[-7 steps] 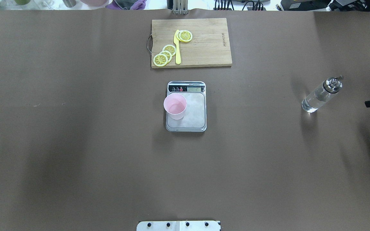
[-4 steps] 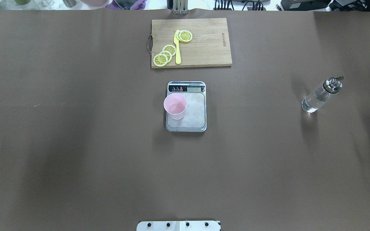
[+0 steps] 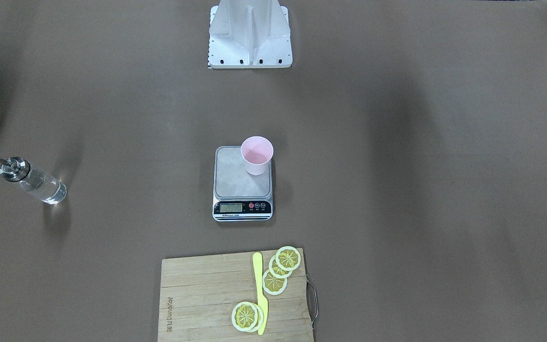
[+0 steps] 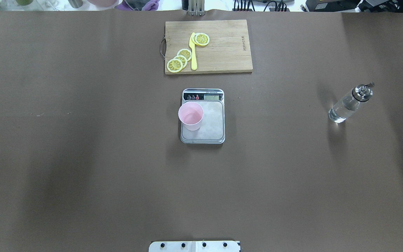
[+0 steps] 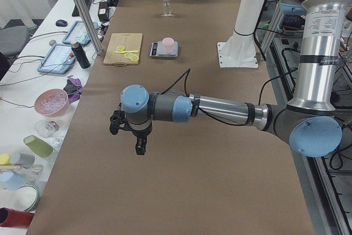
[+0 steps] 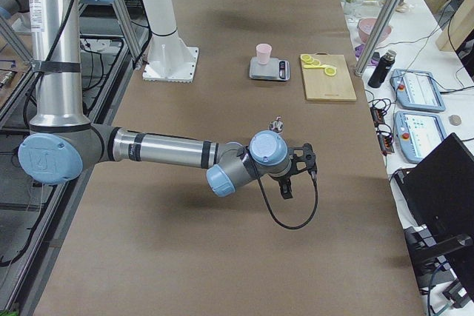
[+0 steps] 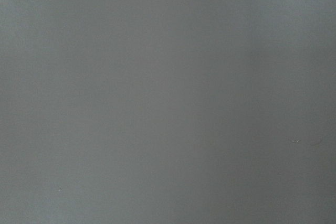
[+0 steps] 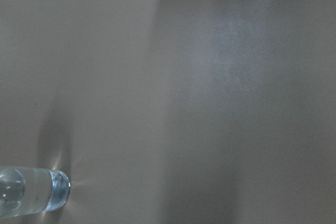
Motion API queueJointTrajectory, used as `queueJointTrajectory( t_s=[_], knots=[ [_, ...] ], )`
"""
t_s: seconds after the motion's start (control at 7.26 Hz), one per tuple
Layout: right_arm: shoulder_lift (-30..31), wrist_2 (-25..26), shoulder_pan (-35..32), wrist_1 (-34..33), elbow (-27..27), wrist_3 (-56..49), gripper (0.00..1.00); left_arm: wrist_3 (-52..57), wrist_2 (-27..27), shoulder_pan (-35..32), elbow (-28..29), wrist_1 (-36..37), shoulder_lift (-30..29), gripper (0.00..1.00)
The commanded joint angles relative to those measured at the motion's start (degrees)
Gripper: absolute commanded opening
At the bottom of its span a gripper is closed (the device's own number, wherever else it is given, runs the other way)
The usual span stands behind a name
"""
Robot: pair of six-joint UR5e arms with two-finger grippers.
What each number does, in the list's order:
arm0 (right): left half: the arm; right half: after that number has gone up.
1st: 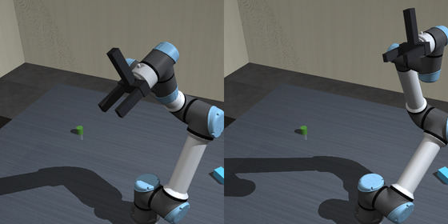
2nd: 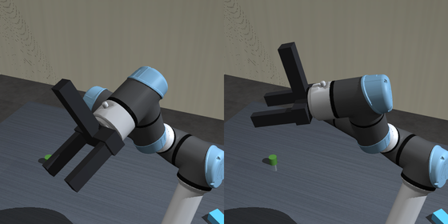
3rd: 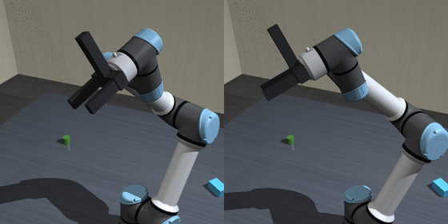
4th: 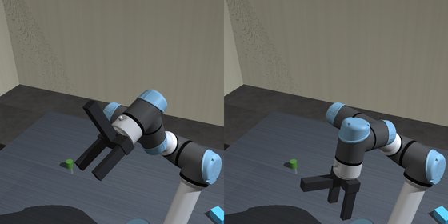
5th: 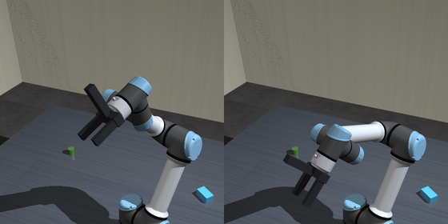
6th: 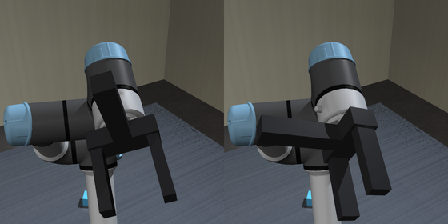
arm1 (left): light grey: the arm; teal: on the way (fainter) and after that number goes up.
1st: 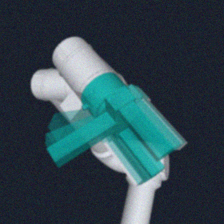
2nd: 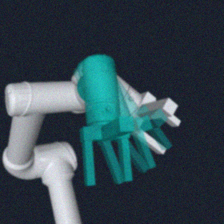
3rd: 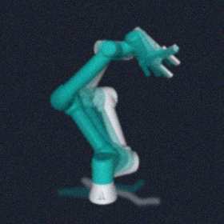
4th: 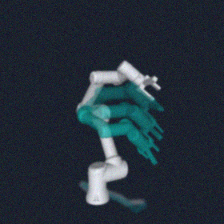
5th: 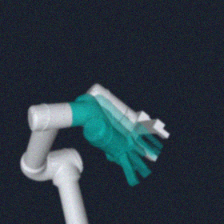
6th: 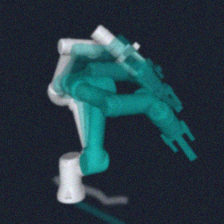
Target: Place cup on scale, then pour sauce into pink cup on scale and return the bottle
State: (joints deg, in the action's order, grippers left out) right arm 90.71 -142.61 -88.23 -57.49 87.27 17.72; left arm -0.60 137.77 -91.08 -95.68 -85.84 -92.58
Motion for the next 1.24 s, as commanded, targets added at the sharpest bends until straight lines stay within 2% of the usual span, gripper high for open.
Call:
queueJointTrajectory(
  t_s=[0.0, 0.28, 0.41, 0.83, 1.1],
  knots=[
    [-0.62, 3.46, -0.63, -9.11, 0.89, 0.21, 1.00, 0.16, -0.04, -0.06, -0.04, -0.03, 0.03, 0.98],
    [-0.62, 5.58, -0.54, -11.22, -0.87, 1.43, 1.00, 0.16, -0.04, -0.06, -0.04, -0.03, 0.03, 0.98],
    [-1.66, 7.16, -0.54, -15.07, -0.96, 1.70, 1.00, -0.10, 0.39, -0.06, -0.04, -0.03, 0.03, 0.98],
    [-2.73, 8.31, -0.54, -15.46, -2.19, 1.18, 1.00, 0.25, 0.49, -0.75, -1.60, 0.23, 0.99, 0.98],
    [-2.90, 11.56, -0.54, -15.46, -2.80, -1.96, 1.00, 0.16, 0.31, -0.41, -2.49, 0.59, 2.31, 0.98]
  ],
)
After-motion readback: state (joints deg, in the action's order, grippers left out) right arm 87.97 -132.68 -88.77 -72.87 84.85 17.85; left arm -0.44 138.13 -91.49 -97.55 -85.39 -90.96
